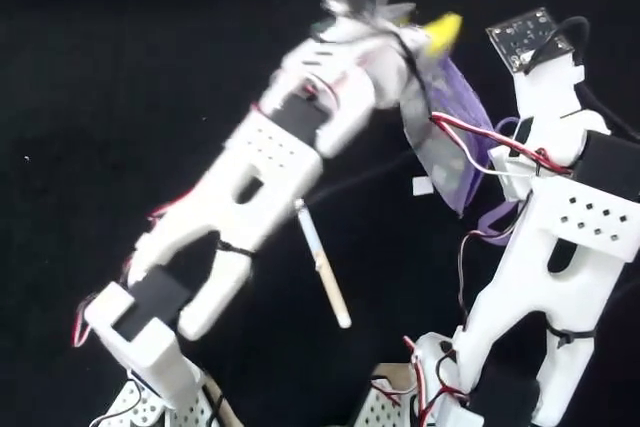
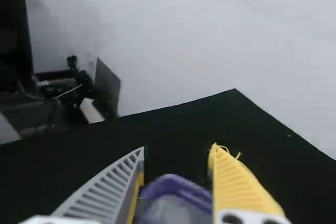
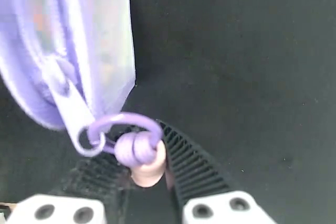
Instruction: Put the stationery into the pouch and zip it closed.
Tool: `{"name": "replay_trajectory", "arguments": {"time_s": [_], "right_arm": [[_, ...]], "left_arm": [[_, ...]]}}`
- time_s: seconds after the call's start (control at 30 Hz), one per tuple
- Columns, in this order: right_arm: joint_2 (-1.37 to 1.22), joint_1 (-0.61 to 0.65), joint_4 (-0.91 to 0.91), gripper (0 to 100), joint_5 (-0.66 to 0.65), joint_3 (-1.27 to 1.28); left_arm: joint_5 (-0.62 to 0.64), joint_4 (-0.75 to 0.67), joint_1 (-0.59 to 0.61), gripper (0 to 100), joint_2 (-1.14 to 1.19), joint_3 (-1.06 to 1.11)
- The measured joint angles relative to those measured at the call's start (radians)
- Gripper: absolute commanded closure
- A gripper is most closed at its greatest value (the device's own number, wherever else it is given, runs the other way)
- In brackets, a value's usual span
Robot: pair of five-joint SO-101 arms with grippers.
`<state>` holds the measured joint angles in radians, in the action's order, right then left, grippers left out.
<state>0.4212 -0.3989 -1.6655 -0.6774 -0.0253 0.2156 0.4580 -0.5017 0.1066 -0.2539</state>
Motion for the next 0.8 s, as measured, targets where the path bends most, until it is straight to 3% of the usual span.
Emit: {"name": "replay_trajectory", "arguments": {"time_s": [0.23, 0.5, 0.63, 0.8], "right_arm": [[0.0, 0.0, 0.0, 98.7, 0.0, 0.0], [0.0, 0.035, -0.012, 98.7, 0.006, 0.0], [0.0, 0.043, -0.015, 98.7, 0.031, 0.0], [0.0, 0.048, -0.015, 98.7, 0.034, 0.0]], "left_arm": [[0.158, 0.545, 0.235, 80, -0.043, -0.351], [0.657, 1.068, 0.304, 80, -0.048, -0.407], [0.827, 1.223, 0.239, 80, -0.009, -0.305], [0.852, 1.243, 0.137, 80, 0.089, -0.11]]}}
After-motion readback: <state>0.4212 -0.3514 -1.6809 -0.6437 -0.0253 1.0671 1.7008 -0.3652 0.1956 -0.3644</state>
